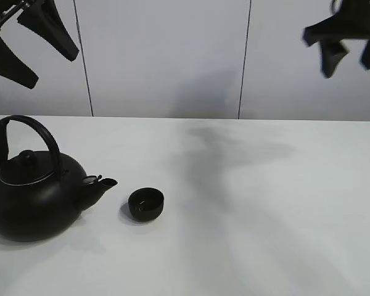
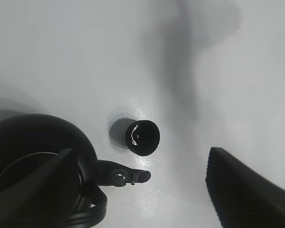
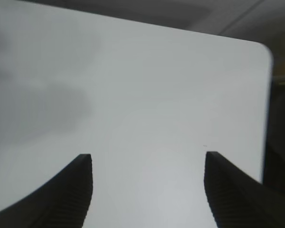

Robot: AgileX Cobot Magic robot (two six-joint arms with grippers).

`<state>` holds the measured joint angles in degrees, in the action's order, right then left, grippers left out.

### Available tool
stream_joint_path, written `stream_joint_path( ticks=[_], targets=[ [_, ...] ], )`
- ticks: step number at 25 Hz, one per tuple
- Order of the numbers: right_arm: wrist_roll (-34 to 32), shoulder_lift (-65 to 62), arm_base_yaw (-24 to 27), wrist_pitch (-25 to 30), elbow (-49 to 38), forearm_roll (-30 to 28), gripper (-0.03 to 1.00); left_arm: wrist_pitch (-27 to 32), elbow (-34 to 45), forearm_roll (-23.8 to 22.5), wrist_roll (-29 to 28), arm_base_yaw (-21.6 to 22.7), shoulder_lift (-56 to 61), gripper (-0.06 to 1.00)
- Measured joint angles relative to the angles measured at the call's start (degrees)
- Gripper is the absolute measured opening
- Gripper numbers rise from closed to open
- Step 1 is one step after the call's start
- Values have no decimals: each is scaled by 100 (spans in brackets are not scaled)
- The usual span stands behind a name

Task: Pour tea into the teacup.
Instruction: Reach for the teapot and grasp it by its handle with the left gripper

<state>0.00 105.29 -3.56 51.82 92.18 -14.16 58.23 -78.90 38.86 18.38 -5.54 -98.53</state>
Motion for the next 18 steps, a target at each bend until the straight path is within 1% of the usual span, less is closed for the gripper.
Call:
stream_joint_path(
  ticks=[4,6,9,12,16,18],
  targets=[
    [499,-917,1064,427,-5,150,46,0,0,0,0,0,0,54],
    [833,-1423,1496,621,-5,380,46,0,0,0,0,0,0,54],
    [1255,-2369,2010,696,-5,924,46,0,0,0,0,0,0,54],
    [1535,-3340,2205,713,-5,1537,46,0,0,0,0,0,0,54],
    [1936,-4706,2210,941,-5,2504,46,0,0,0,0,0,0,54],
    [2092,-5381,2210,1076,-20,2797,46,0,0,0,0,0,0,54]
  ],
)
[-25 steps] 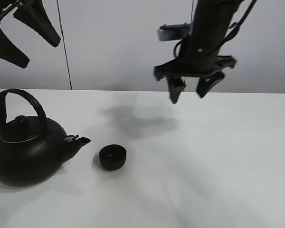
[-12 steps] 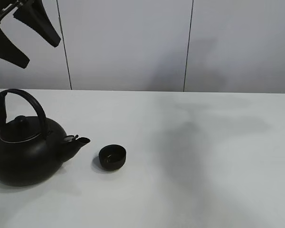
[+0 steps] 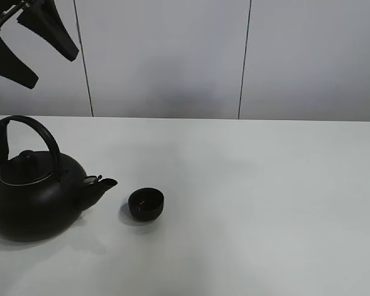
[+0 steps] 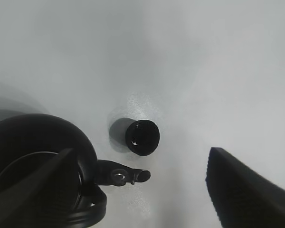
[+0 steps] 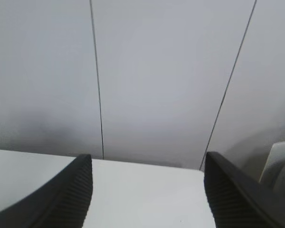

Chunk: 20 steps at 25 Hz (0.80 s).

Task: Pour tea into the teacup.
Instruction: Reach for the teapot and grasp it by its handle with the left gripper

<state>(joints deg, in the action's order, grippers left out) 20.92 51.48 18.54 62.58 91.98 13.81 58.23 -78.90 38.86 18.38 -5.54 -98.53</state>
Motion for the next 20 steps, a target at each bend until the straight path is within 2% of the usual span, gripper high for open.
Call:
stream_joint_path(
  ticks=[5,8,12,15,20],
  targets=[
    [143,-1936,0,225,-652,118,46,0,0,0,0,0,0,54],
    [103,-3026,0,222,-1643,-19,46,0,0,0,0,0,0,54],
    [-64,-4313,-96,-132,-3258,-57,46,0,0,0,0,0,0,54],
    [-302,-4917,-258,-138,-4465,-201,46,0,0,0,0,0,0,54],
    [-491,-5234,-593,-10,-5685,-596,46,0,0,0,0,0,0,54]
  ],
)
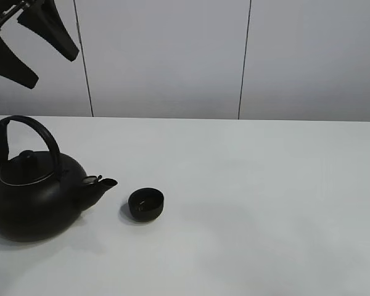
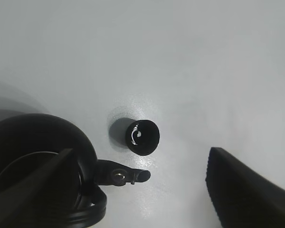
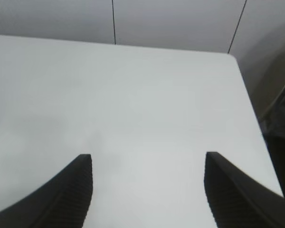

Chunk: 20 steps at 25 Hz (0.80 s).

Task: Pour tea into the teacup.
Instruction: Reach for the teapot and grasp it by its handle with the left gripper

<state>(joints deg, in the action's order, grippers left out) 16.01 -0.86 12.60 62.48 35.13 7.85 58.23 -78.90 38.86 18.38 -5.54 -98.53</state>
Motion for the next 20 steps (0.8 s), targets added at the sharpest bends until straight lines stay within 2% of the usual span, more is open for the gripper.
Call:
stream_joint_path(
  ticks=[5,8,13,20],
  targets=[
    [-256,0,-335,48,-539,-87,46,0,0,0,0,0,0,54],
    [-290,0,-356,53,-746,-123,46,0,0,0,0,0,0,54],
    [-311,-15,-393,54,-804,-179,46,0,0,0,0,0,0,54],
    [-420,-16,-754,54,-806,-234,46,0,0,0,0,0,0,54]
  ],
)
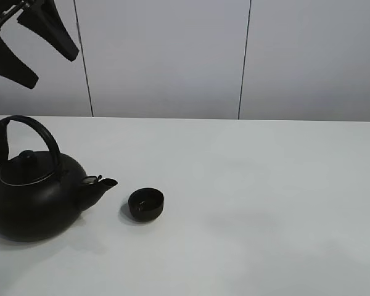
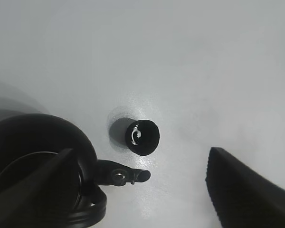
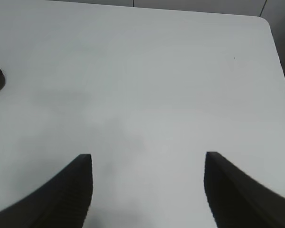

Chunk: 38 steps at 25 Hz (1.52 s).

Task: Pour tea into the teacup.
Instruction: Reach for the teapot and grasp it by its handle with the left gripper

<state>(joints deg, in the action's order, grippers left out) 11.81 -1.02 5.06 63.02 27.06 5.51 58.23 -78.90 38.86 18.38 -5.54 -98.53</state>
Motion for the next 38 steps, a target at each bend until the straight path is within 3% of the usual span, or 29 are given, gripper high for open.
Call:
stream_joint_path(
  ticks=[21,25,31,35,38],
  targets=[
    [-4,0,-29,0,0,-12,46,-20,0,0,0,0,0,54],
    [-4,0,-29,0,0,-12,46,-397,0,5,0,0,0,54],
    [-4,0,-29,0,0,-12,46,-502,0,-31,195,6,21,54],
    [-4,0,-29,0,0,-12,46,-934,0,-210,325,6,321,54],
    [-4,0,-29,0,0,-12,46,-1293,0,-603,356,6,687,54]
  ],
)
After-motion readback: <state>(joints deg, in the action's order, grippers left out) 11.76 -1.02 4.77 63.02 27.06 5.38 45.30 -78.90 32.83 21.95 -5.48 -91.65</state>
